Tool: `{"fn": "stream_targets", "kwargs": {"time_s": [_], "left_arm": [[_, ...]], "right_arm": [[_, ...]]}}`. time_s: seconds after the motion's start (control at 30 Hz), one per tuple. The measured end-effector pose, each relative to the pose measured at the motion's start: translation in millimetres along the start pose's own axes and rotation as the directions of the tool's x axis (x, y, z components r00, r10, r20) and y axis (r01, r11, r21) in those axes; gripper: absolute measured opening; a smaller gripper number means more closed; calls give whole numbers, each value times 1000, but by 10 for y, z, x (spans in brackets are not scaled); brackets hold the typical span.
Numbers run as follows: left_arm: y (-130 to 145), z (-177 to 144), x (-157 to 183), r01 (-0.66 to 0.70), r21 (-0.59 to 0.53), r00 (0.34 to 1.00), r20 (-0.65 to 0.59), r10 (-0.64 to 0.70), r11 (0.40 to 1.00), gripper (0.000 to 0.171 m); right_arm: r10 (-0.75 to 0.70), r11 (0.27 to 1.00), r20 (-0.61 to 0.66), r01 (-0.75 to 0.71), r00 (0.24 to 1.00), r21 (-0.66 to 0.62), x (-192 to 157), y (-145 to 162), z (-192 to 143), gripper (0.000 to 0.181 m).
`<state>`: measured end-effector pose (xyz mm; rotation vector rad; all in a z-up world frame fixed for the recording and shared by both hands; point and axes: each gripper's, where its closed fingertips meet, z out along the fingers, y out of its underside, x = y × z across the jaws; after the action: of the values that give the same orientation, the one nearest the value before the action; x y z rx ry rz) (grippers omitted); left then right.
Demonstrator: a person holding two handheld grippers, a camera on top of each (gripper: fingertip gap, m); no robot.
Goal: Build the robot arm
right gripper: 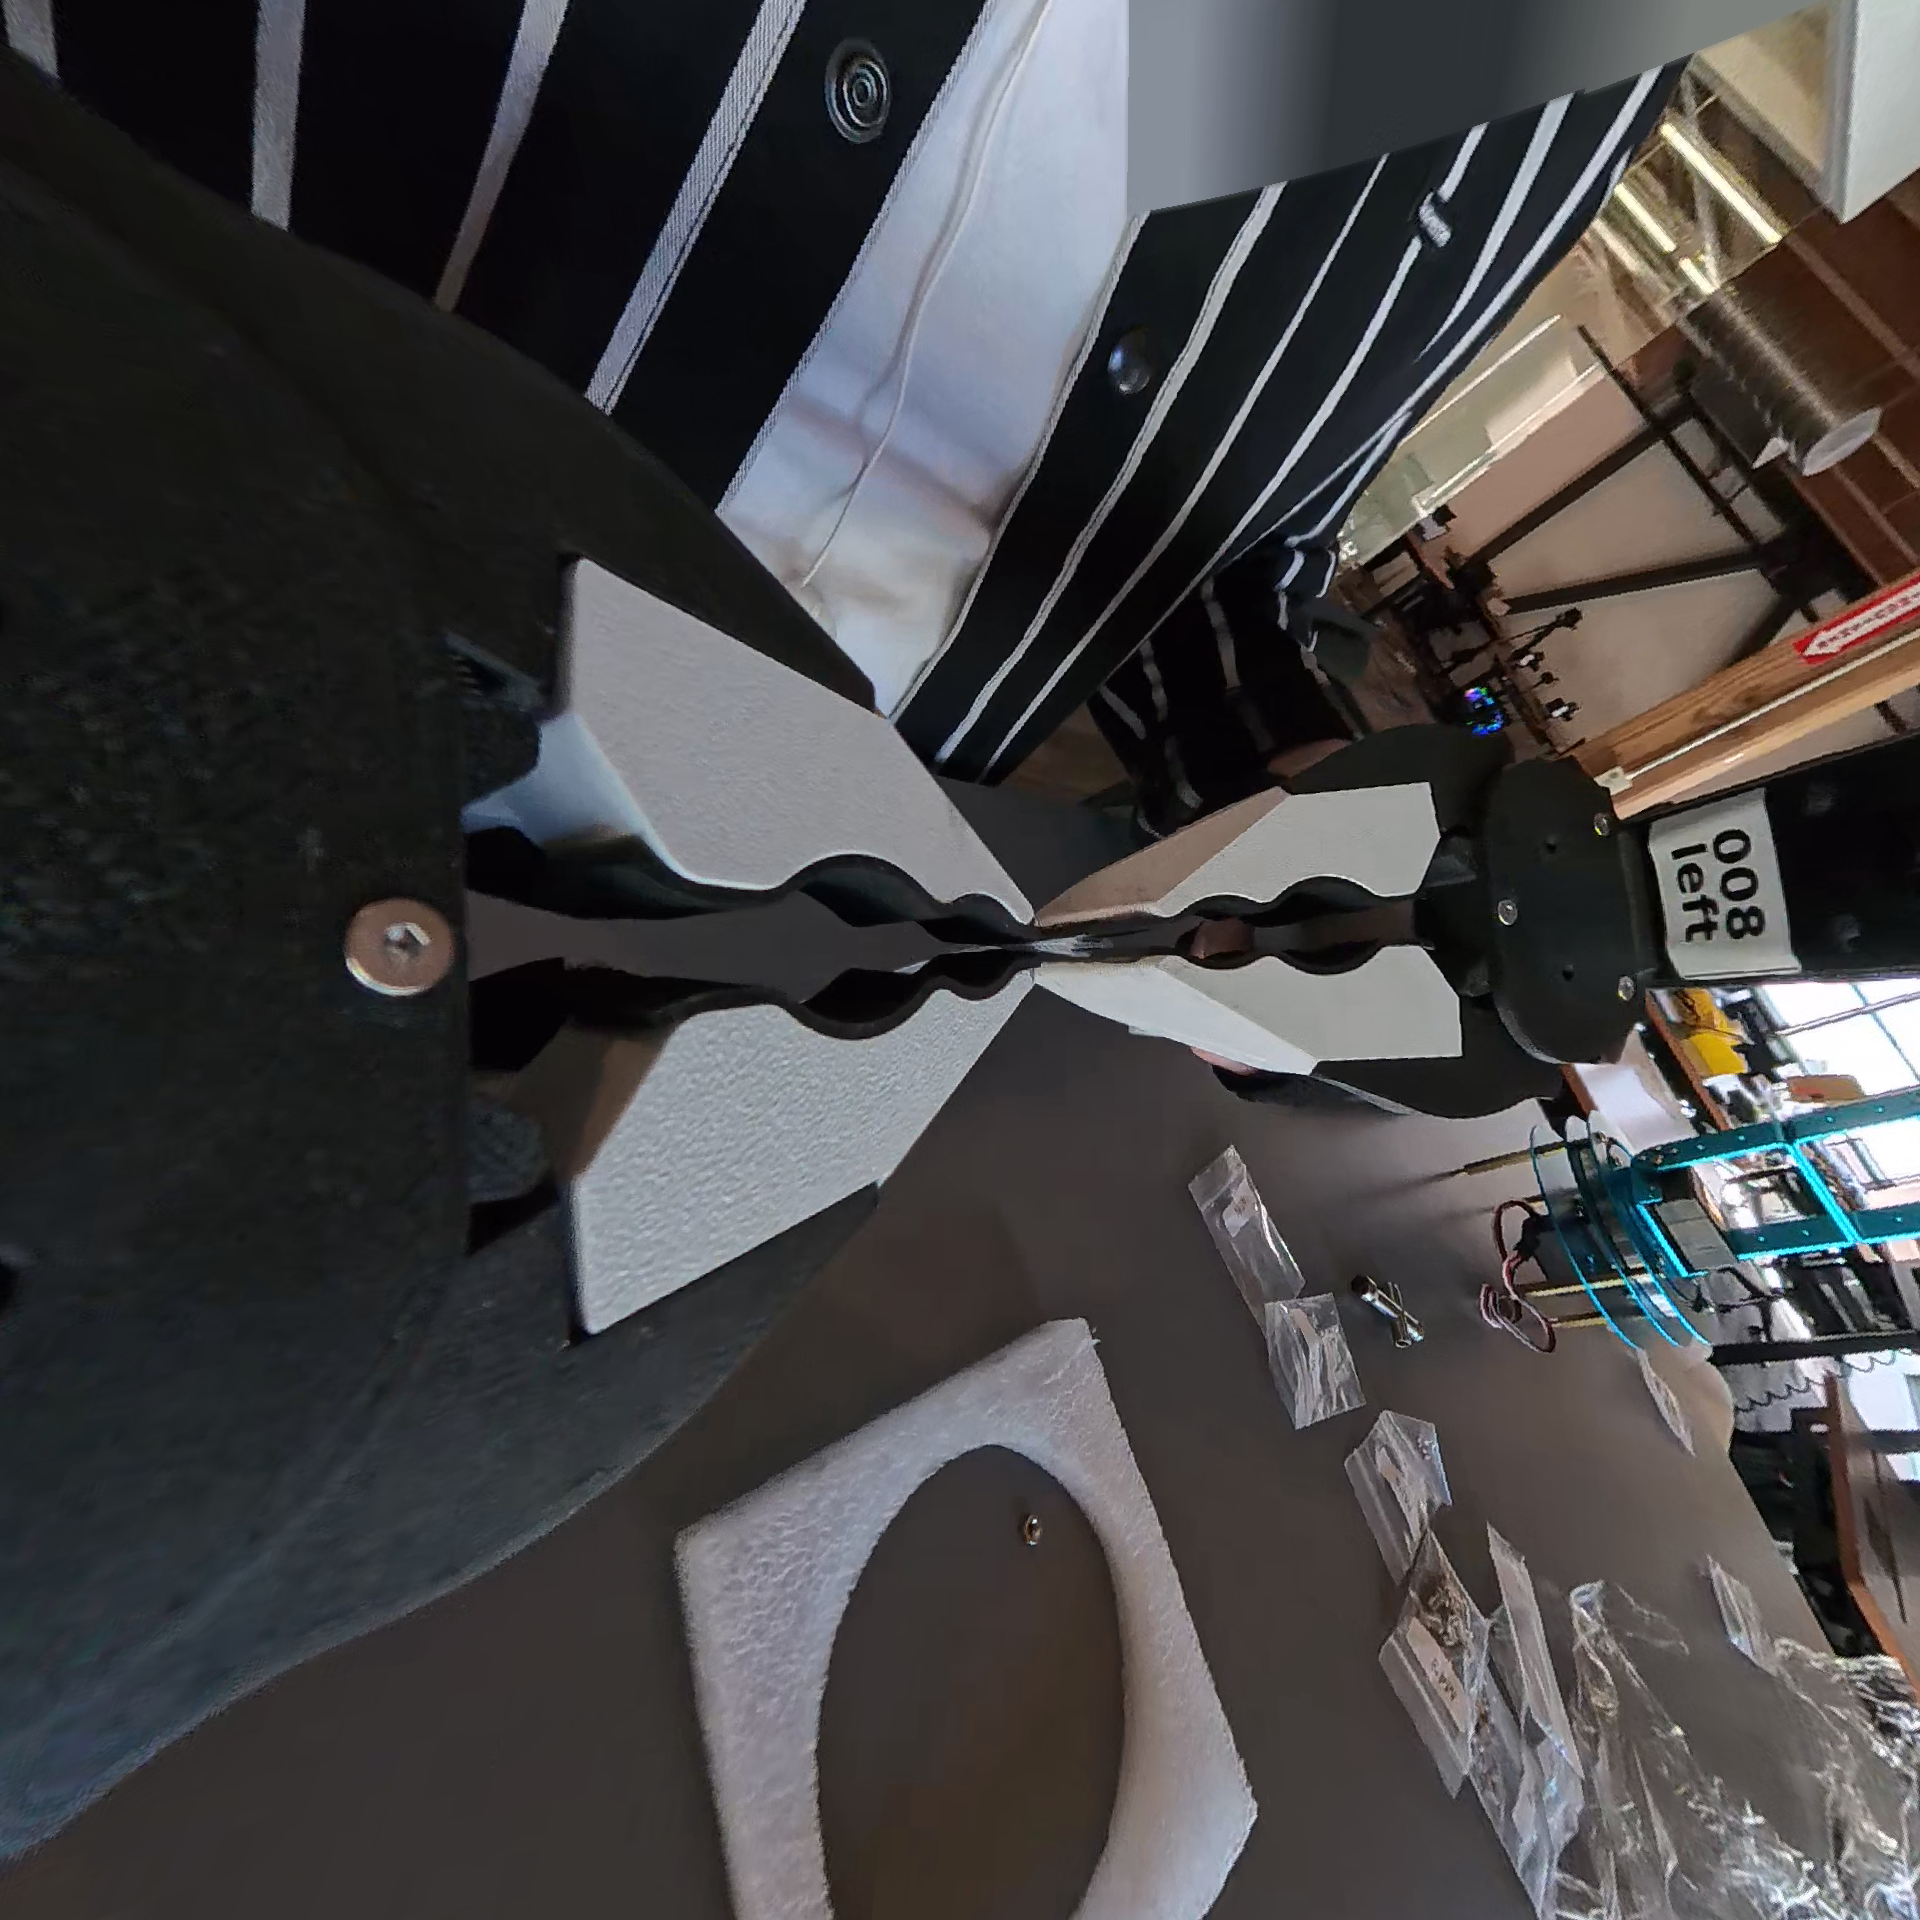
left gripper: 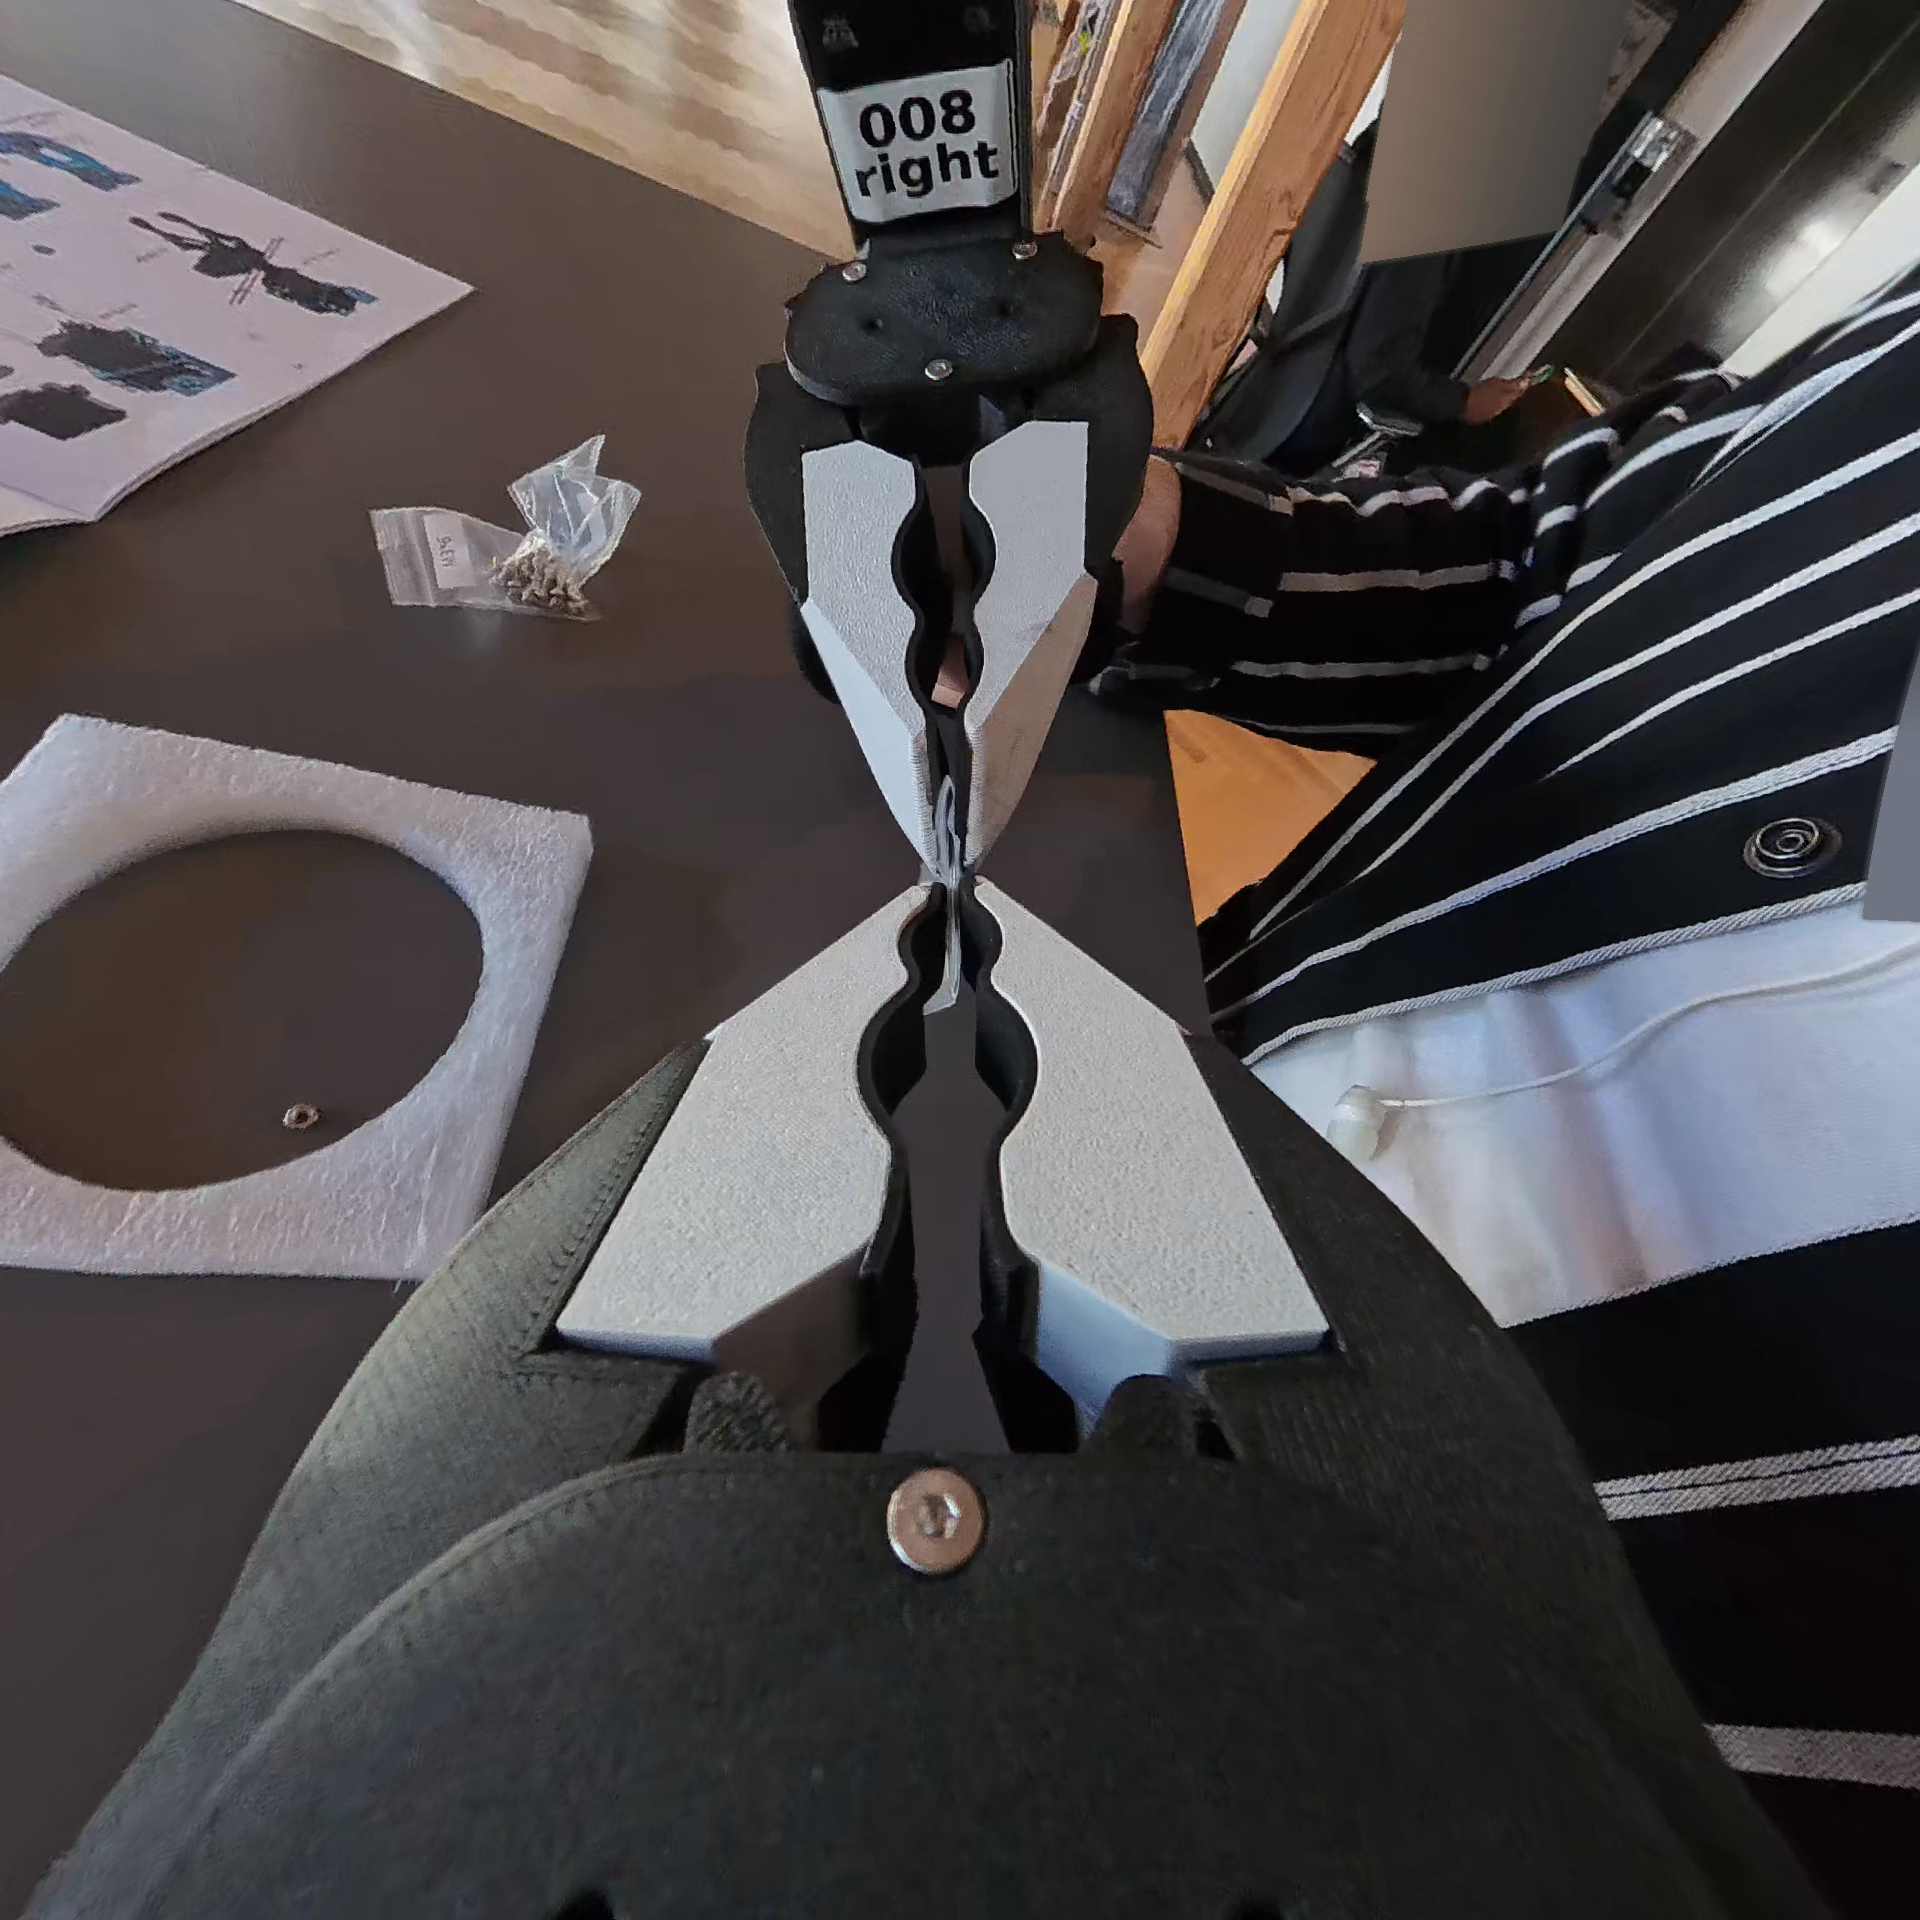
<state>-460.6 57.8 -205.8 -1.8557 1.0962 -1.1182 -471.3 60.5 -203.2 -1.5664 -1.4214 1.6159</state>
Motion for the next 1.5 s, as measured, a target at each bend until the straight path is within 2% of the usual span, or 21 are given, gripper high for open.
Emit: {"fn": "stream_targets", "kwargs": {"time_s": [0.1,0.13,0.33,0.37,0.47,0.57,0.77,0.87,0.9,0.97,1.13,1.27,1.4,1.5], "left_arm": [[-28,87,21,4,-14,1000,-3,-4,1000,7],[-44,121,43,-1,-17,1000,-9,1,1000,1],[-200,413,129,-5,9,1000,-11,5,1000,0],[-241,486,134,1,18,1000,-10,-1,1000,4],[-332,736,177,3,11,999,-39,-2,1000,0],[-417,1028,131,-17,-9,1000,-15,17,1000,0],[-737,1623,82,12,3,1000,-2,-12,1000,0],[-814,1862,-8,51,-17,998,27,-51,999,4],[-839,1917,-22,67,-15,997,26,-67,998,1],[-890,2004,-43,97,-7,995,27,-97,995,0],[-903,2146,-229,153,4,980,127,-152,988,0],[-875,2185,-323,229,5,965,126,-228,973,0],[-825,2247,-394,263,-25,956,138,-257,965,0],[-841,2264,-452,294,-12,947,135,-290,956,0]], "right_arm": [[15,999,13,-16,1000,46,-53,-40,-108,0],[16,999,9,-16,1000,52,-58,-41,-147,0],[-9,997,6,8,1000,78,-128,24,-481,0],[-8,997,7,8,1000,79,-141,52,-553,0],[-14,997,-9,15,1000,75,-152,145,-799,0],[-14,998,-43,17,999,65,-98,236,-1096,0],[11,998,-10,-11,1000,63,-32,314,-1767,0],[33,997,20,-34,999,64,37,320,-2028,0],[48,996,35,-50,998,68,69,315,-2096,0],[77,995,82,-82,994,61,106,322,-2191,0],[79,997,120,-81,990,13,282,382,-2310,0],[138,990,169,-136,976,-24,398,421,-2344,0],[152,985,201,-131,968,-113,465,497,-2378,0],[156,983,211,-130,965,-132,533,487,-2394,0]]}}
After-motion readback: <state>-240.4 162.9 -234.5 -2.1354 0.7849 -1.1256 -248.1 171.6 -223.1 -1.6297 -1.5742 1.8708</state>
